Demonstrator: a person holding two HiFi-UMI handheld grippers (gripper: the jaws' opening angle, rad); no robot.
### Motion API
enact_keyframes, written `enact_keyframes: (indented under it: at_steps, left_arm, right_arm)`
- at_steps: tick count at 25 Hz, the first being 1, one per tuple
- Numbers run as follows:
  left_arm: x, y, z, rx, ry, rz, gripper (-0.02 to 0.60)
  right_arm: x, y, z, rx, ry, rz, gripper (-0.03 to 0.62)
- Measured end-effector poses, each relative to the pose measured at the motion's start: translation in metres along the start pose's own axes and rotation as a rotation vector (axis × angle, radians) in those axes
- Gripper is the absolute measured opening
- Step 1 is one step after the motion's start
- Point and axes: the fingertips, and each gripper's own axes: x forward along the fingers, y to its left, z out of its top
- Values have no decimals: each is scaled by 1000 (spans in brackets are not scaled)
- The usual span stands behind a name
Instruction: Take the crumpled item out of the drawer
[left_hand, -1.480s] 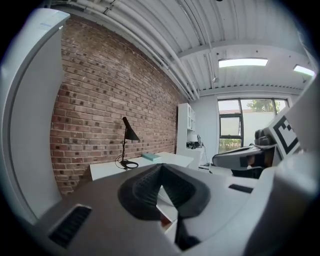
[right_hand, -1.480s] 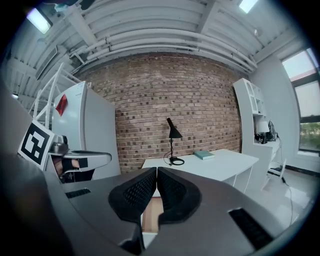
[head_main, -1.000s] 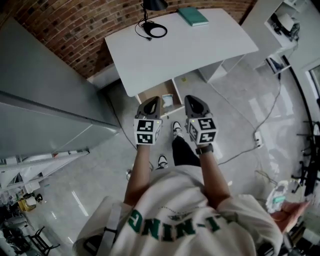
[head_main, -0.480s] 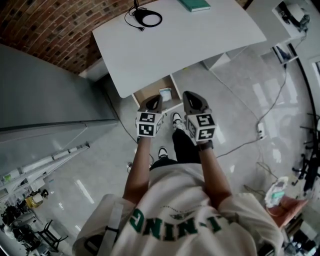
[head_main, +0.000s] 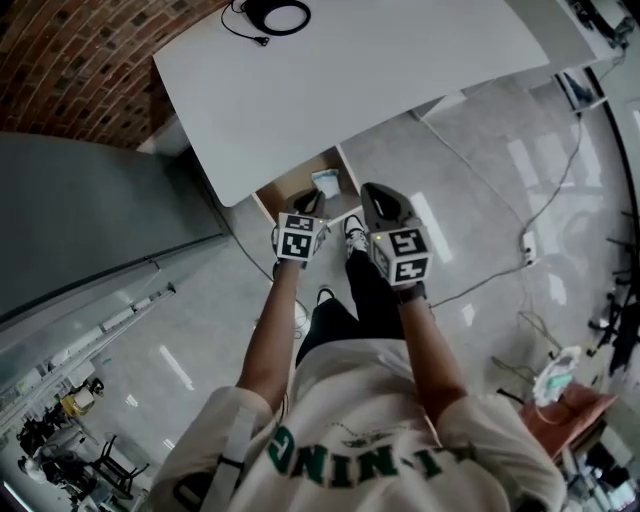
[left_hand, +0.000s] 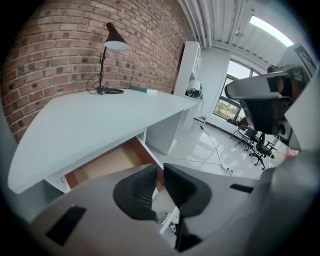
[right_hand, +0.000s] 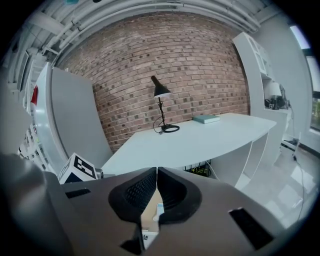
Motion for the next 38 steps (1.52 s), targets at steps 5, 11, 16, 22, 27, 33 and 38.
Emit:
enact_keyframes:
  at_steps: [5, 11, 16, 22, 27, 33, 38]
  left_arm:
    - [48, 16, -29, 12, 78, -40, 43]
    - [93, 26, -60, 38, 166, -101, 84]
    - [121, 26, -77, 84, 226, -158, 151]
    - [153, 33, -91, 158, 236, -158, 208]
    - [178, 47, -114, 278, 280, -139, 221]
    - [196, 58, -130, 363, 323, -101, 219]
    - [208, 63, -127, 414, 338, -74, 188]
  right_arm:
    - [30, -10, -22, -27, 29, 13, 6]
    - [52, -8, -39, -55, 50, 40, 6]
    - [64, -24, -56, -44, 65, 18, 6]
    - [70, -25, -65, -49, 68, 19, 6]
    - [73, -37, -85, -52, 75, -6, 6]
    - [76, -49, -92, -26, 75, -28, 6]
    - [71, -62, -95, 7, 75, -70, 6]
